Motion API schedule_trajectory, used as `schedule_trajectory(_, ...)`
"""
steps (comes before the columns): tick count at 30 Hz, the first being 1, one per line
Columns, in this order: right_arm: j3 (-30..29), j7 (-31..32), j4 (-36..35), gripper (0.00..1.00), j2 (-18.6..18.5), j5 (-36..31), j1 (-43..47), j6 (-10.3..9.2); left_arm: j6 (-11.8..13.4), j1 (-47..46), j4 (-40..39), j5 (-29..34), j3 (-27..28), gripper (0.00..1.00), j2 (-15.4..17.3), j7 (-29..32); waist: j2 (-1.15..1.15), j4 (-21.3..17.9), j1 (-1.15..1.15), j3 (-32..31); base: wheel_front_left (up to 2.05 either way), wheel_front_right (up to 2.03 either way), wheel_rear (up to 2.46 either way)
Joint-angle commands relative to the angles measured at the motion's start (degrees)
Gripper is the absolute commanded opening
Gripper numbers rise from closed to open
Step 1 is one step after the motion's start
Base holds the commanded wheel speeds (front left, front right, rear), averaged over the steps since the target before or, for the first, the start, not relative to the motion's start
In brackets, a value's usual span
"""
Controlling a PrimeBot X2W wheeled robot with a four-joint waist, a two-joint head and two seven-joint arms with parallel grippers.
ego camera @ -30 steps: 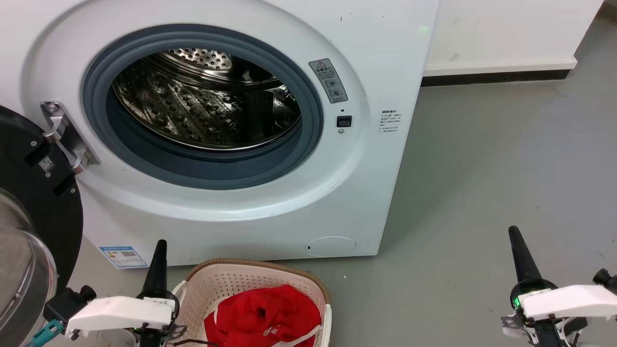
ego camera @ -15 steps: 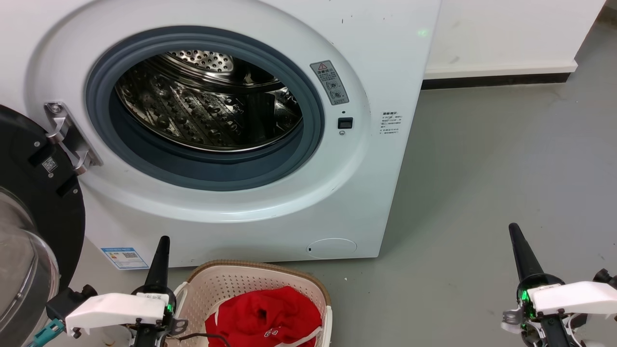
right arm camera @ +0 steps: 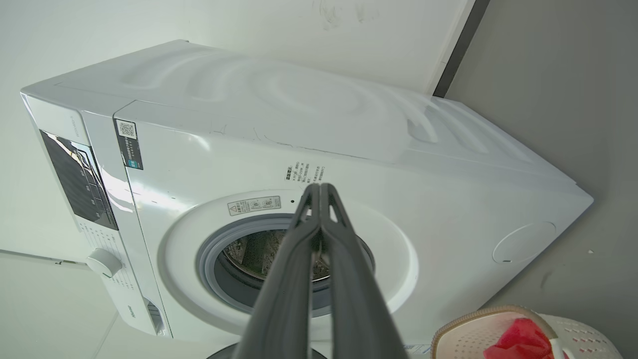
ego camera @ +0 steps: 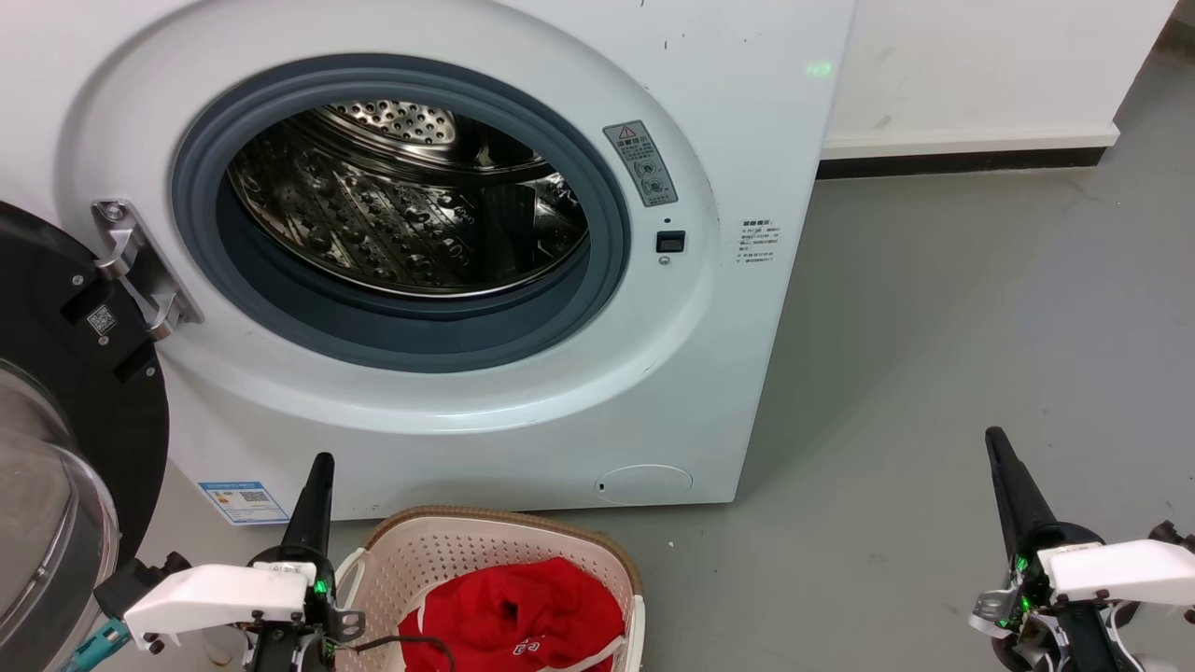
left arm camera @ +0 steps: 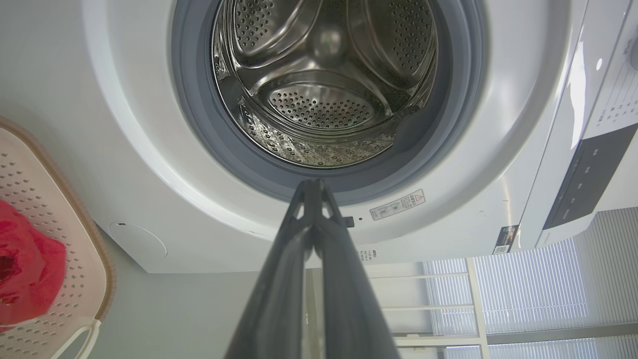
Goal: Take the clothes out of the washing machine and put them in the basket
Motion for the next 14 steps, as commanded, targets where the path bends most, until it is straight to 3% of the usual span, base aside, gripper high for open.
schedule_trajectory(1, -0.22, 0.37, 0.02, 0.00, -0.06, 1.53, -0.95, -0.03, -0.30, -1.16, -0.02, -1.41, 0.27, 0.00, 0.04, 0.41, 0.00, 0.02, 0.00, -0.05, 0.00, 0.00, 0.00)
schedule_trajectory(14, -0.78, 2.02, 0.78, 0.00, 0.12, 7.53, -1.63, -0.02, -0.47, -1.74, 0.74, -7.38, 0.35, 0.00, 0.03, 1.83, 0.00, 0.18, 0.00, -0.42, 0.00, 0.00, 0.00)
